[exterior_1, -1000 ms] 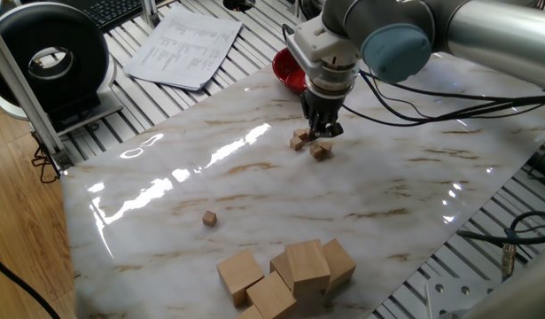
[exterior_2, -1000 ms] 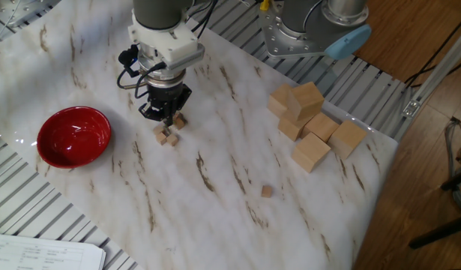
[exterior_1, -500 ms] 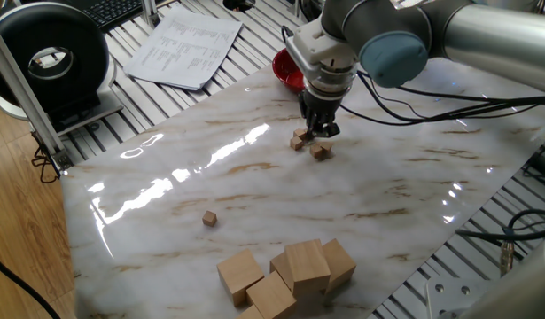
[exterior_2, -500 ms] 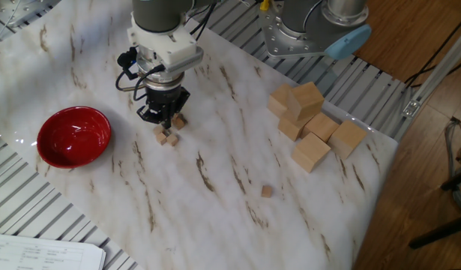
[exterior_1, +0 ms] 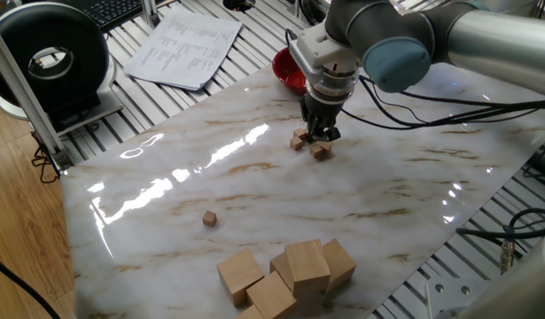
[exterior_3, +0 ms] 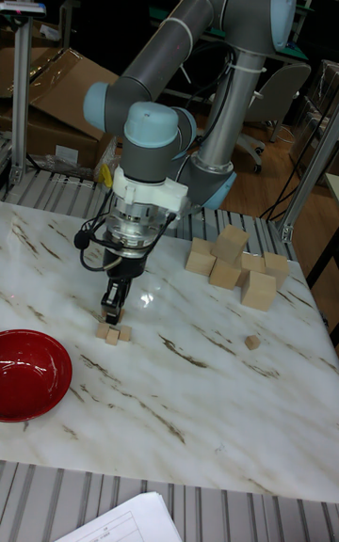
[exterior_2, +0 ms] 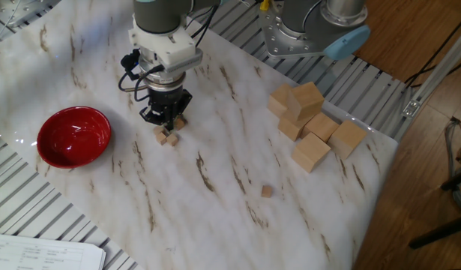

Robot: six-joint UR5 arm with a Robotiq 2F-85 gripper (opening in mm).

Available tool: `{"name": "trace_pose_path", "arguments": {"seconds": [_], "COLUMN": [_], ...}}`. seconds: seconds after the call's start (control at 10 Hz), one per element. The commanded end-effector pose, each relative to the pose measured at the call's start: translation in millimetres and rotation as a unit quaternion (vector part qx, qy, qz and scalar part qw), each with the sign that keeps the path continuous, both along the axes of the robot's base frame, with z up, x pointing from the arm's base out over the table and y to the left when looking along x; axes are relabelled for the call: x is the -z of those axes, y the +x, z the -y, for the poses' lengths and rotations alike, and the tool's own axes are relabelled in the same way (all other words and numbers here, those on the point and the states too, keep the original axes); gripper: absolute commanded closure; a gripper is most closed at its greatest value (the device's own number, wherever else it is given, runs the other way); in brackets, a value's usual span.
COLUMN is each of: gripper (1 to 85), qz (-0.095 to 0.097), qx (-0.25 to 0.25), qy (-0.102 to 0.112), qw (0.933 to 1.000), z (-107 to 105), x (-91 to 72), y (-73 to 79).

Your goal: Stack the blocks into a pyramid shape

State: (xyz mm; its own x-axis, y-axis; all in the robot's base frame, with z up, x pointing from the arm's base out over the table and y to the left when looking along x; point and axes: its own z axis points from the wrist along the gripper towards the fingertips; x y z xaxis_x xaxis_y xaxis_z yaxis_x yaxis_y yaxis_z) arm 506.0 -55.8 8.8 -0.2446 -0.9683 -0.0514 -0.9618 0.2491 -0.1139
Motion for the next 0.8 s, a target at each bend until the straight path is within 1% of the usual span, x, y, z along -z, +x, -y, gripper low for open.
{"name": "trace_pose_path", "arguments": {"seconds": [0.0, 0.1, 0.2, 0.3, 0.4, 0.6, 0.7], "gripper": [84.7, 84.7, 84.7, 84.7, 84.7, 84.7, 84.7], "qz": [0.002, -0.001, -0.006, -0.012, -0.013, -0.011, -0.010], "qx": [0.014, 0.018, 0.033, 0.051, 0.056, 0.059, 0.061], "qy": [0.010, 0.013, 0.026, 0.044, 0.049, 0.040, 0.041], "qw": [0.9999, 0.9997, 0.9991, 0.9977, 0.9971, 0.9974, 0.9972], "z": [-1.0, -1.5, -5.7, -12.0, -13.3, -10.6, -11.4], "x": [1.3, 1.7, 3.1, 5.6, 6.8, 6.2, 6.3], "y": [-5.8, -8.3, -11.9, -18.0, -22.3, -30.5, -35.6]}}
